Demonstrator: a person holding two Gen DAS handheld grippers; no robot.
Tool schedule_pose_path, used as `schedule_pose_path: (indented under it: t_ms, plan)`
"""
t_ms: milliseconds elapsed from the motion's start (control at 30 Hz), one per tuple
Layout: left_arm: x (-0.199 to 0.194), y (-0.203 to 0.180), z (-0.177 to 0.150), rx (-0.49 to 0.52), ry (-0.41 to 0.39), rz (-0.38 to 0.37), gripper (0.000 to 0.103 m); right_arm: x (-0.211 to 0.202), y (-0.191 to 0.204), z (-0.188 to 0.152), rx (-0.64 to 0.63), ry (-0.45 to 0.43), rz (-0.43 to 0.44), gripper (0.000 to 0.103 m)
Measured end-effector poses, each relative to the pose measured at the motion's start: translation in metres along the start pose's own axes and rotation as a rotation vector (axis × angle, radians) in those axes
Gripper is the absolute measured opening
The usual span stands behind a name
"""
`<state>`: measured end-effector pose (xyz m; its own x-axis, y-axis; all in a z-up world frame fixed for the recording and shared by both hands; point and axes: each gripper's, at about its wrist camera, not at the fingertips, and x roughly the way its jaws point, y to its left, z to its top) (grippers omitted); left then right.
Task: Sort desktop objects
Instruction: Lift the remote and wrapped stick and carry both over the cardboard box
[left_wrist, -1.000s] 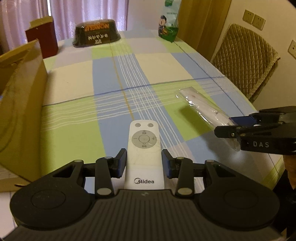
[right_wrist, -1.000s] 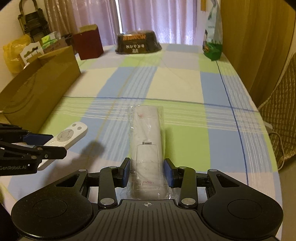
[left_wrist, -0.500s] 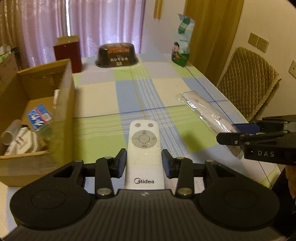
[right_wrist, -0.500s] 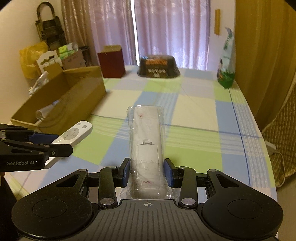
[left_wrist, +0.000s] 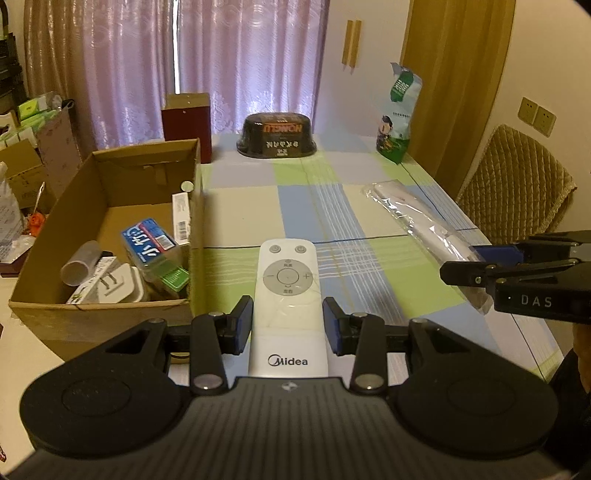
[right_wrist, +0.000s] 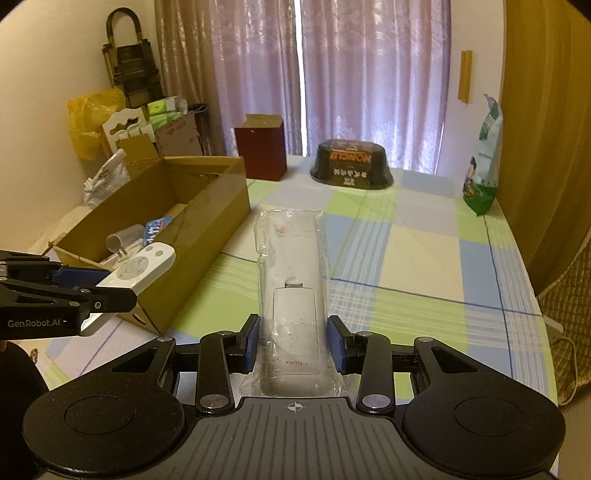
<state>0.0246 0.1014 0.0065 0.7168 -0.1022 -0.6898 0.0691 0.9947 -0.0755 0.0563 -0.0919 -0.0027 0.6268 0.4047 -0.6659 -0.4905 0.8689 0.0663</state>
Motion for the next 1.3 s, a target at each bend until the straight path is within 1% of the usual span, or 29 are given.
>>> schedule_pose_path:
  t_ms: [333, 767, 1300]
  plan:
    - [-0.008, 0.004, -0.001, -0.010, -0.013, 0.004, 0.035, -0.004, 0.005, 0.004, -0.018, -0.009, 0.008, 0.037]
    - [-0.009, 0.010, 0.000, -0.025, -0.016, 0.011, 0.035, -0.001, 0.004, 0.006, -0.028, -0.007, 0.022, 0.037]
    - [-0.012, 0.035, -0.001, -0.065, -0.026, 0.043, 0.035, 0.014, 0.023, 0.016, -0.055, -0.004, 0.063, 0.037]
